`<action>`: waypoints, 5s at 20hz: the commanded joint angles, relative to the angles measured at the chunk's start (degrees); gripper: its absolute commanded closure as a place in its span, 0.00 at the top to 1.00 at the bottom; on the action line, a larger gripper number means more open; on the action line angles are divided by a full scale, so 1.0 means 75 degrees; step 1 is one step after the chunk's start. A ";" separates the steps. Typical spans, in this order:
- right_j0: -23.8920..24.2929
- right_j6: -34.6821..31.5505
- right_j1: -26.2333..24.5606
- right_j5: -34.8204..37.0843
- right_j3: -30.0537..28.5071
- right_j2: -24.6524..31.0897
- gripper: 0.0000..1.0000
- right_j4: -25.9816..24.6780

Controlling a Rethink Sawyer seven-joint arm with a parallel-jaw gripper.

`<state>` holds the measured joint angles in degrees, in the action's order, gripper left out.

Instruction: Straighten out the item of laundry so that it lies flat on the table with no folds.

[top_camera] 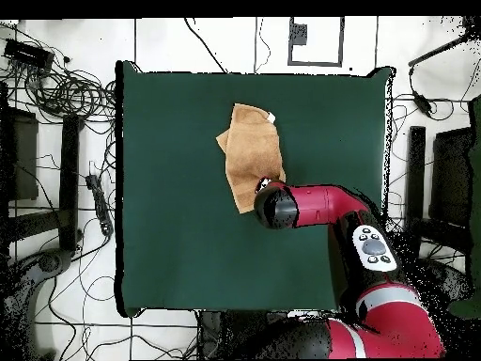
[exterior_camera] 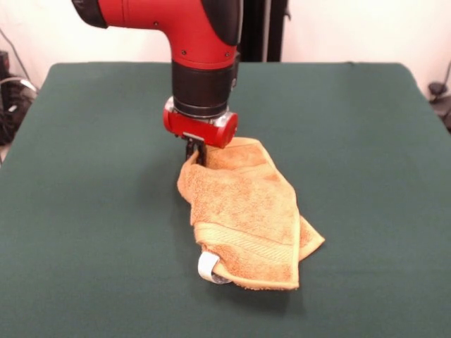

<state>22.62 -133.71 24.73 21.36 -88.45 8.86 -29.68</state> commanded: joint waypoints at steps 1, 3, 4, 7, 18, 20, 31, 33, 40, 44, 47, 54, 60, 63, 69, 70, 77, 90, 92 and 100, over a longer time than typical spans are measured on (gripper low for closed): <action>-0.0160 0.0317 -0.0355 -0.0016 -0.0039 0.0384 0.00 -0.0238; -0.0039 0.0391 -0.0347 0.0091 -0.0074 0.0520 0.00 -0.0134; 0.0036 0.0429 -0.0342 0.0157 -0.0099 0.0604 0.00 -0.0064; 0.0233 0.0567 -0.0323 0.0356 -0.0139 0.0818 0.00 0.0098; 0.0308 0.0731 -0.0092 0.1501 0.0047 0.0995 1.00 0.0483; 0.0401 0.0840 -0.0044 0.1650 0.0038 0.1053 1.00 0.0500; 0.0847 0.1112 -0.0107 0.1880 0.0137 0.1386 1.00 0.0520; 0.0846 0.1110 -0.0109 0.1878 0.0155 0.1386 1.00 0.0468; 0.0759 0.1097 -0.0118 0.1741 0.0181 0.1316 0.00 0.0258; 0.0692 0.0974 -0.0106 0.1539 0.0072 0.1229 0.00 0.0160; 0.0699 0.1027 -0.0156 0.1620 0.0170 0.1255 0.00 0.0179; 0.0732 0.1090 -0.0191 0.1638 0.0216 0.1269 0.00 0.0164; 0.0915 0.0933 -0.0263 0.1906 0.0210 0.1409 0.00 0.0555; 0.1049 0.1106 -0.0325 0.2042 0.0312 0.1488 0.00 0.0553; 0.1162 0.1374 -0.0326 0.2748 0.0746 0.1646 0.00 0.0614; 0.1187 0.1426 -0.0322 0.2845 0.0808 0.1669 0.00 0.0619; 0.1387 0.1829 -0.0156 0.3452 0.1008 0.1876 0.00 0.0568; 0.1497 0.1892 -0.0305 0.4339 0.1525 0.2069 0.00 0.0551; 0.1515 0.1866 -0.0337 0.4582 0.1614 0.2067 0.00 0.0620; 0.1434 0.1334 -0.0655 0.5771 0.1895 0.1790 0.00 0.0967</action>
<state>34.84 -133.71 22.10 55.20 -75.70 18.49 -24.97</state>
